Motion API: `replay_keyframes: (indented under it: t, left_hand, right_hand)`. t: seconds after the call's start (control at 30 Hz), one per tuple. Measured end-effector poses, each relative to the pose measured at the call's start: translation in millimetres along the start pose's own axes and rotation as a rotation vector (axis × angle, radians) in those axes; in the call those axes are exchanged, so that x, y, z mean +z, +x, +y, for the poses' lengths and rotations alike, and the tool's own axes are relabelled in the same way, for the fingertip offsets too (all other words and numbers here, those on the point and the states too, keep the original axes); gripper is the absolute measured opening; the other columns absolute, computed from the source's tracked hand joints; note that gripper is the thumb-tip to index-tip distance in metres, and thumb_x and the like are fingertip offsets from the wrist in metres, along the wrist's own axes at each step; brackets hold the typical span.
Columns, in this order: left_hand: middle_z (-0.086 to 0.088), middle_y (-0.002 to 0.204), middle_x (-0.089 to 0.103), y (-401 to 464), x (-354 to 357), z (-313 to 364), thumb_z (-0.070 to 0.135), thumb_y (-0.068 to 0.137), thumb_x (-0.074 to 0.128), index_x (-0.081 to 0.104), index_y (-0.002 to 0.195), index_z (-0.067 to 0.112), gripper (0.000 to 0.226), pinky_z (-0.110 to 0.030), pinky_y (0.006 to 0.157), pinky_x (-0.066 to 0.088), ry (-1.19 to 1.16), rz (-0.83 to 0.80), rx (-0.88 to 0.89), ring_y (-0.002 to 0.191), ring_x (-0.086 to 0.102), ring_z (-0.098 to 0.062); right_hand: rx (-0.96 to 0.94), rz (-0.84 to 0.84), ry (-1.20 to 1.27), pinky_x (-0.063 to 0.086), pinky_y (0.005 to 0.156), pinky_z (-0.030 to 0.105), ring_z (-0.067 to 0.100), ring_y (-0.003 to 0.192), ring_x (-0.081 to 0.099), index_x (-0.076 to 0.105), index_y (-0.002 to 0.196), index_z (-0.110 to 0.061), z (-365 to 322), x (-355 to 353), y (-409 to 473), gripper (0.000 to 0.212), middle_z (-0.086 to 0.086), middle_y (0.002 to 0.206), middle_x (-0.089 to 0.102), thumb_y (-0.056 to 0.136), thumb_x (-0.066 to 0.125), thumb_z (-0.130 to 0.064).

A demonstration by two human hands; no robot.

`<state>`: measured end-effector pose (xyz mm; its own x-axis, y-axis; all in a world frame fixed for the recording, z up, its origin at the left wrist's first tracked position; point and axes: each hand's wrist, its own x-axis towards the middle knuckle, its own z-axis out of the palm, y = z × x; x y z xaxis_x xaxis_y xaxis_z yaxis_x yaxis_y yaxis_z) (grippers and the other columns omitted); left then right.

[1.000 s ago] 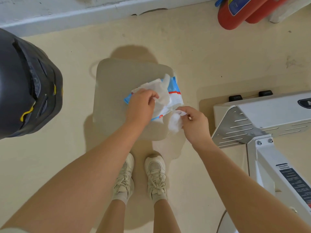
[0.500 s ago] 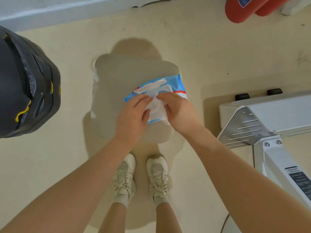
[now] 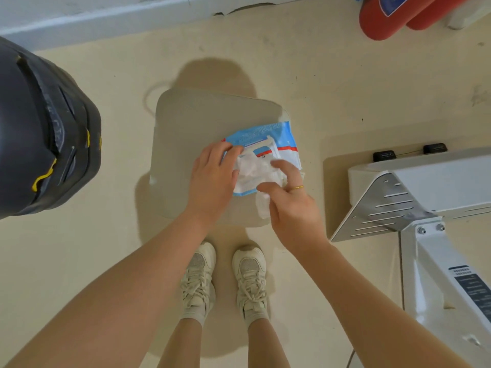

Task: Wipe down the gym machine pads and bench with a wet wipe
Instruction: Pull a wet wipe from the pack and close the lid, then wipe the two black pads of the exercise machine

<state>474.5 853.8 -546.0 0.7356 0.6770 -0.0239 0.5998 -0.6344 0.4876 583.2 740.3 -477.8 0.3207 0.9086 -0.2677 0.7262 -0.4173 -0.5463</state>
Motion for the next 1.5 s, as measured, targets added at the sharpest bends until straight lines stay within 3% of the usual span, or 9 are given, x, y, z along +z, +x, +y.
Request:
replay_keyframes:
  t: [0.1, 0.23, 0.37, 0.53, 0.7, 0.83, 1.0, 1.23, 1.5]
  left_hand:
    - [-0.01, 0.114, 0.052, -1.5, -1.0, 2.1, 0.015, 0.08, 0.043, 0.051, 0.114, 0.009, 0.035, -0.042, 0.084, 0.05, -0.093, -0.042, -0.046, 0.105, 0.049, -0.031]
    - [-0.017, 0.106, 0.061, -0.8, -3.4, 1.0, 0.013, 0.083, 0.04, 0.061, 0.107, 0.004, 0.034, -0.037, 0.08, 0.05, -0.095, -0.041, -0.039, 0.097, 0.057, -0.034]
    - [-0.011, 0.101, 0.063, 2.8, 0.0, -4.7, 0.011, 0.075, 0.043, 0.054, 0.111, 0.016, 0.038, -0.035, 0.068, 0.051, -0.04, -0.02, 0.118, 0.087, 0.053, -0.025]
    - [0.0, 0.106, 0.055, -9.0, 20.3, 11.1, 0.014, 0.07, 0.041, 0.066, 0.1, 0.019, 0.04, -0.031, 0.065, 0.039, 0.381, -0.284, 0.207, 0.074, 0.061, -0.022]
    - [-0.007, 0.13, 0.048, 15.1, 0.9, 47.8, 0.007, 0.085, 0.032, 0.057, 0.119, 0.009, 0.042, -0.037, 0.1, 0.033, 0.586, -0.52, 0.097, 0.122, 0.044, -0.028]
    - [-0.007, 0.138, 0.039, 37.7, -61.5, 75.8, 0.011, 0.094, 0.038, 0.038, 0.136, 0.014, 0.042, -0.04, 0.101, 0.032, 0.256, -0.703, -0.005, 0.129, 0.035, -0.03]
    - [0.005, 0.095, 0.058, 19.6, -217.0, 161.4, 0.026, 0.099, 0.038, 0.059, 0.106, 0.022, 0.023, -0.021, 0.08, 0.044, -0.862, -0.69, -0.426, 0.086, 0.055, -0.008]
    - [0.005, 0.07, 0.051, -9.3, -359.5, 246.9, 0.001, 0.085, 0.061, 0.055, 0.077, 0.02, 0.021, -0.012, 0.055, 0.038, -0.721, -0.774, -0.102, 0.053, 0.045, 0.001]
    - [-0.001, 0.078, 0.055, -86.3, -402.8, 364.2, 0.008, 0.094, 0.048, 0.051, 0.083, 0.015, 0.013, -0.014, 0.06, 0.041, -0.679, -1.118, 0.096, 0.069, 0.05, -0.009]
  right_hand:
    - [-0.065, -0.101, -0.091, 0.045, 0.043, 0.023, 0.028, 0.058, 0.064, 0.069, 0.09, -0.01, 7.0, 14.1, 1.6, 0.034, 0.01, 0.12, 0.063, 0.063, 0.062, 0.009]
    - [0.082, -0.332, -0.088, 0.046, 0.073, 0.033, 0.027, 0.109, 0.055, 0.044, 0.133, -0.015, 7.5, 27.5, 28.5, 0.043, -0.007, 0.154, 0.018, 0.092, 0.04, -0.006]
    - [0.136, -0.23, 0.014, 0.041, 0.086, 0.031, 0.023, 0.122, 0.046, 0.049, 0.129, -0.017, 5.6, 20.7, 33.2, 0.038, -0.005, 0.151, 0.026, 0.093, 0.039, -0.01]
    - [0.268, 0.182, 0.358, 0.031, 0.087, 0.0, 0.005, 0.1, 0.051, 0.064, 0.109, -0.004, 25.7, -2.4, -7.4, 0.04, 0.007, 0.113, 0.063, 0.078, 0.039, 0.001]
    - [0.683, 0.102, 1.015, 0.051, 0.071, 0.023, 0.014, 0.081, 0.058, 0.057, 0.1, -0.014, 20.2, -39.4, -6.9, 0.029, 0.004, 0.096, 0.062, 0.088, 0.046, 0.009]
    - [0.696, 0.032, 1.293, 0.053, 0.064, 0.017, 0.013, 0.078, 0.06, 0.059, 0.092, -0.011, -14.9, -100.8, -22.6, 0.022, 0.007, 0.089, 0.062, 0.089, 0.047, 0.008]
    - [0.614, 0.034, 1.261, 0.053, 0.078, 0.022, 0.014, 0.082, 0.059, 0.062, 0.09, -0.014, -86.8, -190.9, -65.3, 0.026, 0.004, 0.093, 0.062, 0.087, 0.05, 0.009]
    - [0.536, 0.204, 1.176, 0.053, 0.067, 0.019, 0.006, 0.065, 0.059, 0.059, 0.09, -0.019, -182.6, -306.8, -160.7, 0.033, -0.002, 0.083, 0.058, 0.082, 0.056, 0.013]
    - [0.68, 0.682, 1.177, 0.041, 0.076, 0.03, 0.019, 0.075, 0.05, 0.058, 0.067, -0.018, -220.0, -338.3, -344.4, 0.033, 0.007, 0.081, 0.058, 0.081, 0.055, 0.012]
